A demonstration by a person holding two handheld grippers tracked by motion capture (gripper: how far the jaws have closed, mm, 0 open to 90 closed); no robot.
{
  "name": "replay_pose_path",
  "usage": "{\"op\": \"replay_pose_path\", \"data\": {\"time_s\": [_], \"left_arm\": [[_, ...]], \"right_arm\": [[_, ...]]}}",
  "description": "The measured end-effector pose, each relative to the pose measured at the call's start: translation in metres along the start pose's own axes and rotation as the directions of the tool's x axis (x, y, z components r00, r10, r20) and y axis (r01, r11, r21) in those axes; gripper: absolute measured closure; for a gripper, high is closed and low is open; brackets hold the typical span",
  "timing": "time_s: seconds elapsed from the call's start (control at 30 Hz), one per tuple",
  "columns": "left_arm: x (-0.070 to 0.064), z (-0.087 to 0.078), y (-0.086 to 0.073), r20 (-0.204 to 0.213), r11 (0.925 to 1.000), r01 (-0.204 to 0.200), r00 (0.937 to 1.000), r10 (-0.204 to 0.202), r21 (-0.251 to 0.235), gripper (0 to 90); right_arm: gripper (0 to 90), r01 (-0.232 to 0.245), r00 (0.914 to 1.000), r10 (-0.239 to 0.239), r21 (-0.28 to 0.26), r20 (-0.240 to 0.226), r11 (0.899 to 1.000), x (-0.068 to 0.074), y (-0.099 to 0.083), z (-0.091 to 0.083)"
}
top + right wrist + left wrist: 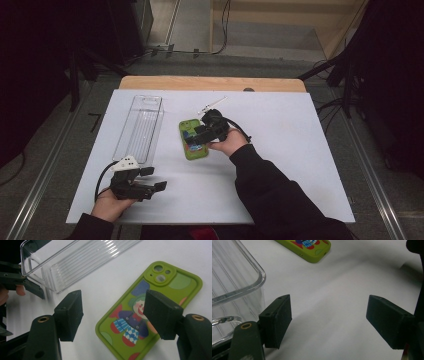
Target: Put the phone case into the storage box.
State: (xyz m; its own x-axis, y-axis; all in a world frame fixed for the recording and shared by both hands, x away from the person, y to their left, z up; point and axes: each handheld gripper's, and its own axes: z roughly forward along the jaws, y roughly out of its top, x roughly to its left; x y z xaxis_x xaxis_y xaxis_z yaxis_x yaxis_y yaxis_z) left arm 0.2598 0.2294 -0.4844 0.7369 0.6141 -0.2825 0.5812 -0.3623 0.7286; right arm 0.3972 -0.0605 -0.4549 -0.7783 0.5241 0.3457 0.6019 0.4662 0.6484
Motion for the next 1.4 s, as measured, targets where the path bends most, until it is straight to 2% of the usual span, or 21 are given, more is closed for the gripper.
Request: {"op": "replay_pose_path", "data": {"time_s": [0.17,0.23,0.27,0.3,0.33,0.37,0.43,0.57,0.6,0.63,0.77,0.97,1.17,1.23,1.4], "left_arm": [[0.000,0.000,0.000,-0.002,1.0000,0.001,1.0000,-0.001,-0.001,21.0],[0.000,0.000,0.000,-0.003,1.0000,-0.002,1.0000,0.002,0.000,21.0],[0.000,0.000,0.000,-0.004,1.0000,-0.002,1.0000,0.002,0.000,21.0],[0.001,0.000,0.000,-0.002,1.0000,-0.002,1.0000,0.002,-0.002,20.9],[0.001,0.000,0.000,-0.002,1.0000,-0.002,1.0000,0.002,-0.002,21.0],[0.001,0.000,0.000,-0.004,1.0000,-0.003,1.0000,0.003,-0.001,21.0],[0.000,0.000,0.000,-0.002,1.0000,-0.004,1.0000,0.004,-0.001,21.0],[0.001,0.000,0.000,-0.002,1.0000,-0.003,1.0000,0.003,-0.003,21.0],[0.001,0.000,0.000,-0.003,1.0000,-0.004,1.0000,0.004,-0.003,21.0],[0.001,-0.001,0.000,-0.003,1.0000,-0.004,1.0000,0.004,-0.002,21.0],[0.001,-0.001,0.000,-0.002,1.0000,-0.004,1.0000,0.004,-0.001,21.0],[0.001,0.000,-0.001,-0.001,1.0000,-0.003,1.0000,0.003,-0.001,21.0],[0.001,0.000,-0.001,-0.002,1.0000,-0.004,1.0000,0.004,0.001,21.0],[0.001,0.000,-0.001,-0.001,1.0000,-0.002,1.0000,0.002,0.000,21.0],[0.001,0.000,-0.001,-0.003,1.0000,-0.003,1.0000,0.003,0.005,21.0]], "right_arm": [[33.1,0.006,1.0000,-0.006,0.009,-0.003,1.000,0.001,0.005,0.007],[40.0,-0.005,1.0000,0.005,0.012,-0.008,1.000,0.001,0.008,0.011],[40.0,-0.005,1.0000,0.005,0.012,-0.008,1.000,0.001,0.008,0.011],[48.1,-0.016,0.9997,0.016,0.009,-0.019,1.000,0.000,0.010,0.015],[48.1,-0.016,0.9997,0.016,0.009,-0.019,1.000,0.000,0.010,0.015],[62.0,-0.023,0.9991,0.023,0.001,-0.037,1.000,-0.001,0.013,0.018],[72.8,-0.031,0.9985,0.032,0.005,-0.046,0.999,-0.001,0.015,0.022],[87.6,-0.001,0.9995,0.002,0.026,-0.031,1.000,0.001,0.015,0.035],[87.6,-0.001,0.9995,0.002,0.026,-0.031,1.000,0.001,0.015,0.035],[87.7,0.013,0.9999,-0.013,0.023,-0.009,1.000,0.002,0.015,0.041],[87.7,0.003,0.9999,-0.003,0.024,-0.010,1.000,0.001,0.015,0.048],[87.6,-0.033,0.9994,0.033,0.039,0.003,0.999,-0.003,0.014,0.067],[87.7,-0.051,0.9985,0.049,0.070,0.024,0.996,-0.008,0.010,0.074],[87.7,-0.063,0.9980,0.063,0.066,0.010,0.996,-0.010,0.009,0.073],[87.7,-0.054,0.9984,0.053,0.066,0.019,0.996,-0.009,0.009,0.073]]}}
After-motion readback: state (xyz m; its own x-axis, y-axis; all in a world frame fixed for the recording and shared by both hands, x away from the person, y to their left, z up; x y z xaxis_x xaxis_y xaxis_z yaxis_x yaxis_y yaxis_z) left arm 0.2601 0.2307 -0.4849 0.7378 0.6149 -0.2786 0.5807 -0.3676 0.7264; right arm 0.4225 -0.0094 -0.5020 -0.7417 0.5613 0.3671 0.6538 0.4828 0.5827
